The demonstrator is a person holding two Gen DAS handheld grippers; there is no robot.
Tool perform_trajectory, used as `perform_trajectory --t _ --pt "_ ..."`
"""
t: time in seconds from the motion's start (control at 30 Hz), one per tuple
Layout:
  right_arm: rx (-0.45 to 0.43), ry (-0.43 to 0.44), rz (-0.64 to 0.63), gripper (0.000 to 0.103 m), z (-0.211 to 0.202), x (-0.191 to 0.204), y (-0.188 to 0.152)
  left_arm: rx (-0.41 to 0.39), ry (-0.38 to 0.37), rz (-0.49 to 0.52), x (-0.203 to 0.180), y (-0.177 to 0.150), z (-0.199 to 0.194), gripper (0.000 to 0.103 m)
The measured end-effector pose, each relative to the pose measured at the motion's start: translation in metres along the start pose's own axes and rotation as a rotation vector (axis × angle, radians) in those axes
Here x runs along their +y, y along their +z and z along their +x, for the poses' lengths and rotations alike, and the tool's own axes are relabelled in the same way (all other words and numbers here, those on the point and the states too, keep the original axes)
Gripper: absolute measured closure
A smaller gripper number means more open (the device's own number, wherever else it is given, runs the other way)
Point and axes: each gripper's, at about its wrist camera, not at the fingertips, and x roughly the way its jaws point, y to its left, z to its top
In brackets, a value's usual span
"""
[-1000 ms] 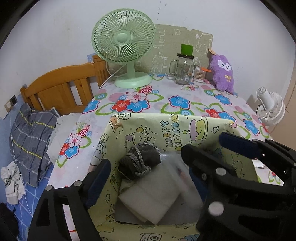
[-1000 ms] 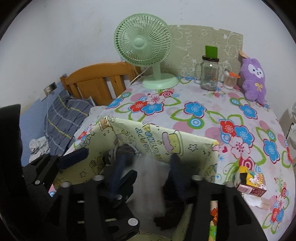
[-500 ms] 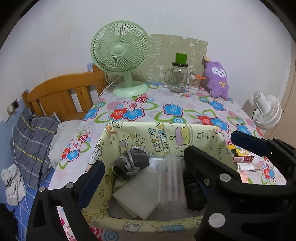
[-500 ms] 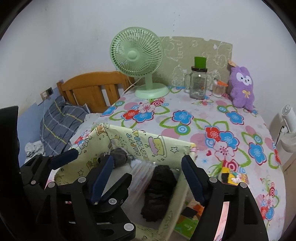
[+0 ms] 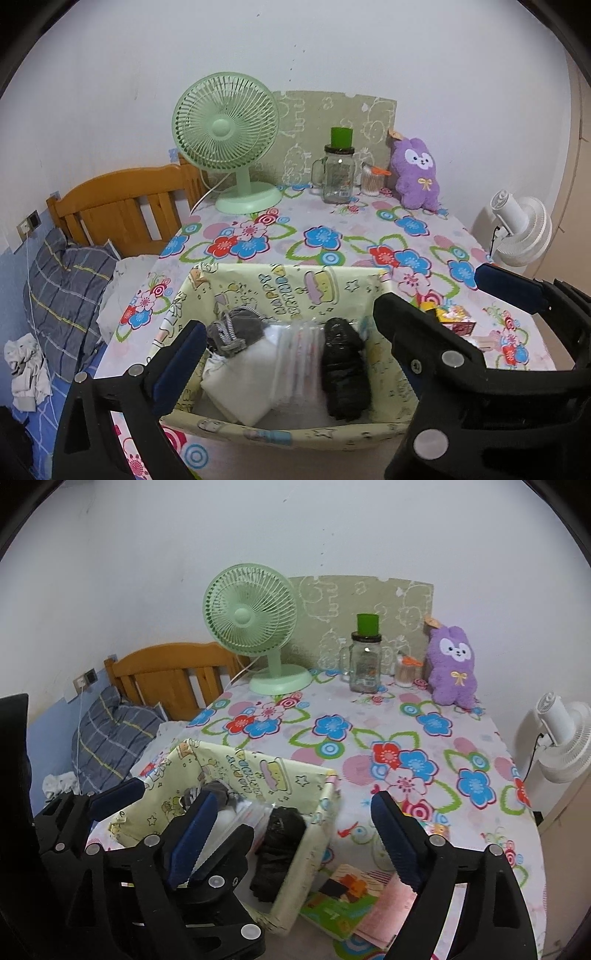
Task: Organize soft objects
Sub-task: 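Withdraw both tools from the box toward the green tissue pack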
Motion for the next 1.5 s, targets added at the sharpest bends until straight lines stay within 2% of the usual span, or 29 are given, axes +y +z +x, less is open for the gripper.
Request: perform_trajectory --t 0.67,1.3,1.5 --pt "-0.092 -0.073 0.018 0.001 -0.051 -0.043 0.002 -0.060 -0.040 0.028 -0.053 0.010 -0.029 0.002" --pt "-0.127 -0.123 0.076 0.000 -0.070 -0.091 -0.021 -0.038 -0.100 0.091 -0.110 0.000 -0.026 0.002" --pt "-0.106 -0.127 0.106 0.000 -0.068 -0.108 -0.034 -0.034 -0.111 0.087 -0.124 -0.009 -0.019 0.002"
